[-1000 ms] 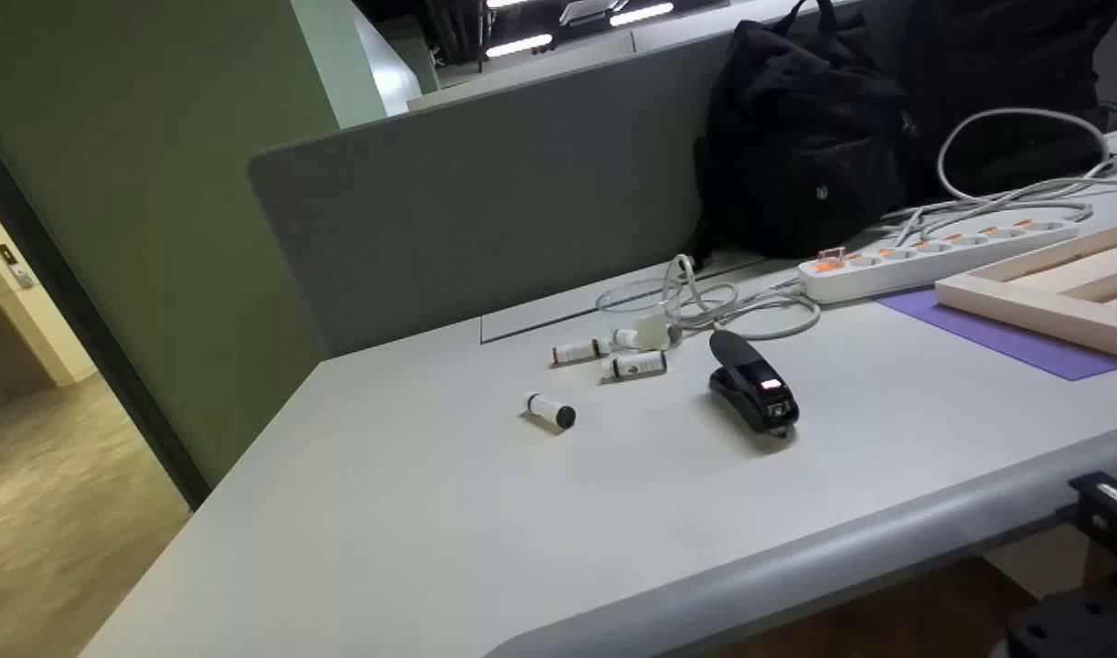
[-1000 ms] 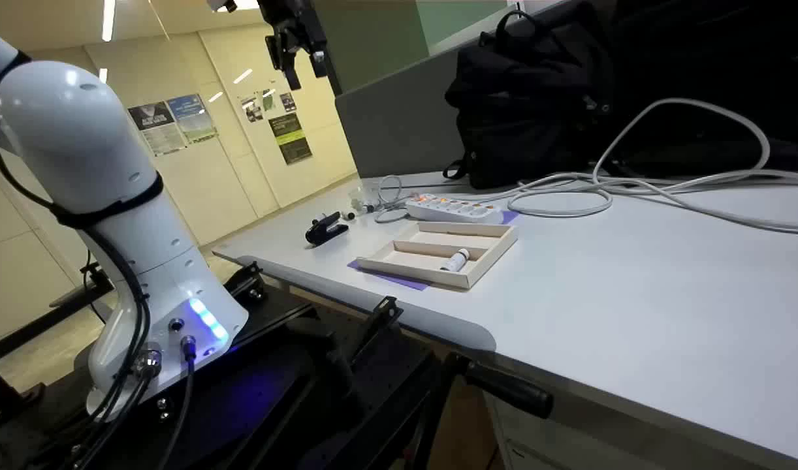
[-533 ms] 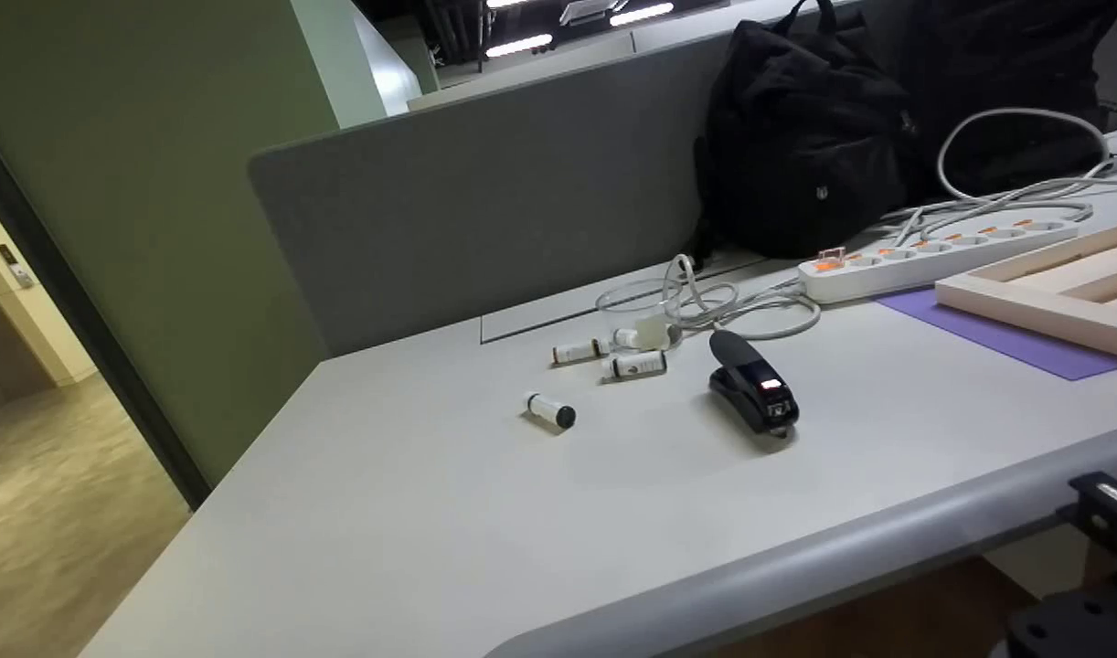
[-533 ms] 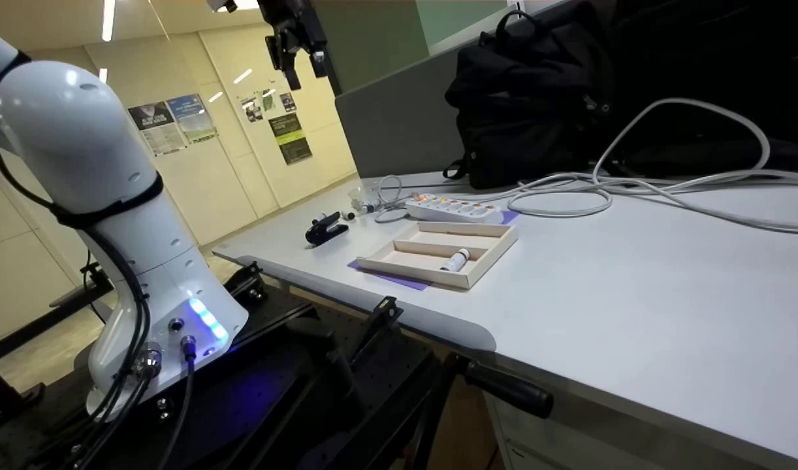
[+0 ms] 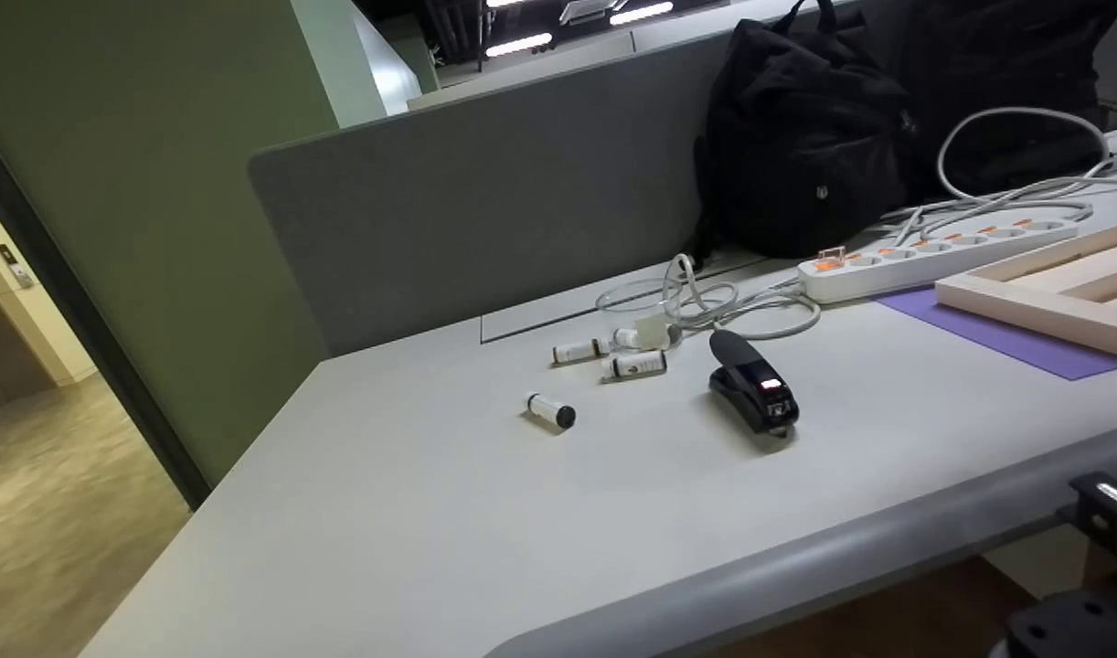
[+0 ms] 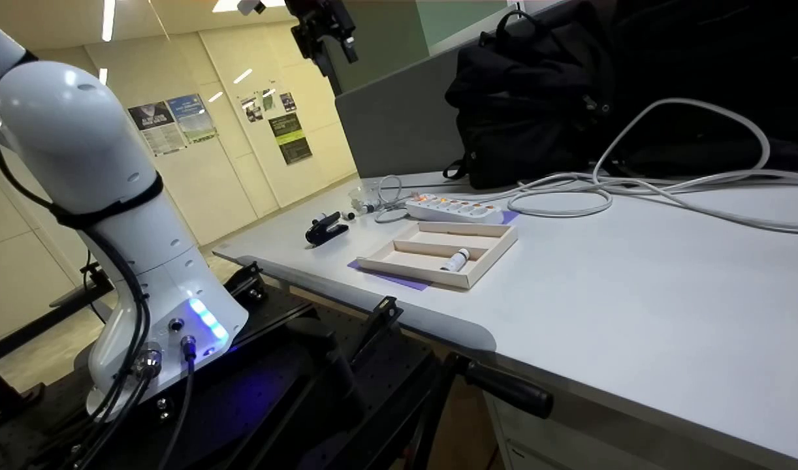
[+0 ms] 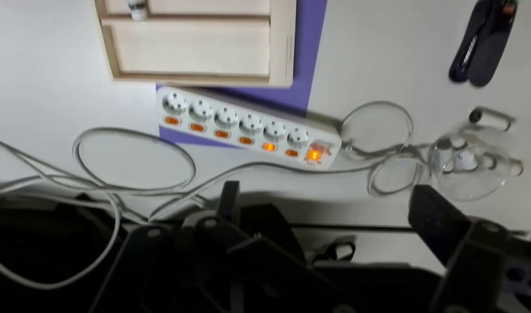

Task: Switch off the third switch from the left as well as the main switch

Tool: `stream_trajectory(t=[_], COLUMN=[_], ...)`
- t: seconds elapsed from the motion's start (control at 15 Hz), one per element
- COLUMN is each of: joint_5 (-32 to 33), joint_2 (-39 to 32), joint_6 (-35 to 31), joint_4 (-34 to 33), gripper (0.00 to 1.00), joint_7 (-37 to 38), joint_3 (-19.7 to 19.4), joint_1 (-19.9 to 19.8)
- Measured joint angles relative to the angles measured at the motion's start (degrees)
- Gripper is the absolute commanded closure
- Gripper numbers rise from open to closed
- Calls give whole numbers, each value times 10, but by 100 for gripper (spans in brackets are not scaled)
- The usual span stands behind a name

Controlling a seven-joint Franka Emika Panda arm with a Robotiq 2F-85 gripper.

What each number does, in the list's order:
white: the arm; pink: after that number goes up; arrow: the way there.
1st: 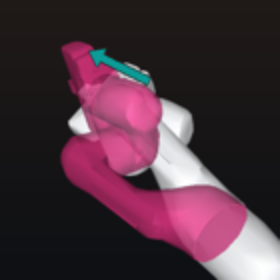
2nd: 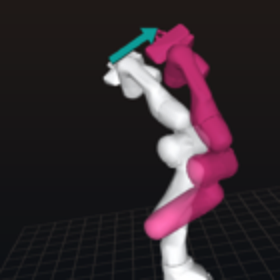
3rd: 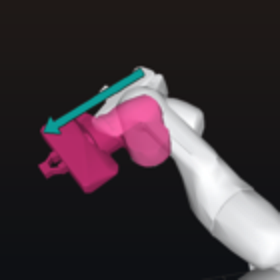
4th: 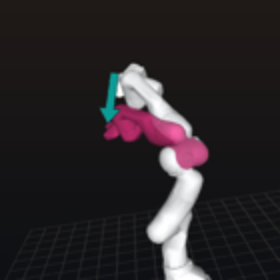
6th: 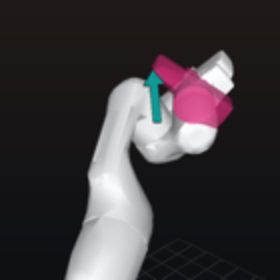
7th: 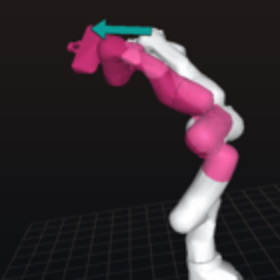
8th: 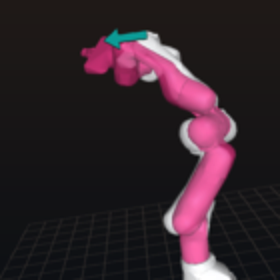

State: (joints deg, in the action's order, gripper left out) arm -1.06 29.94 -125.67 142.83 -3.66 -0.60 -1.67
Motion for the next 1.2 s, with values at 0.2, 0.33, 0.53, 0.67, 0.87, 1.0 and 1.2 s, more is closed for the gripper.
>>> stream_trajectory(t=[0.2,0.33,0.53,0.67,0.87,1.0,1.2], joint_5=[-11,-31,-77,-68,-51,-50,-45], joint_2=[-100,-176,-291,-362,-417,-419,-424], joint_6=[-116,-159,-163,-110,-80,-74,-97], joint_4=[-40,-83,-169,-233,-285,-292,-282], gripper=[0,0,0,0,0,0,33], joint_7=[-24,-44,-67,-44,-13,-10,-19], joint_3=[-22,-34,-37,-31,-25,-25,-22], joint_1=[1,2,2,3,6,6,5])
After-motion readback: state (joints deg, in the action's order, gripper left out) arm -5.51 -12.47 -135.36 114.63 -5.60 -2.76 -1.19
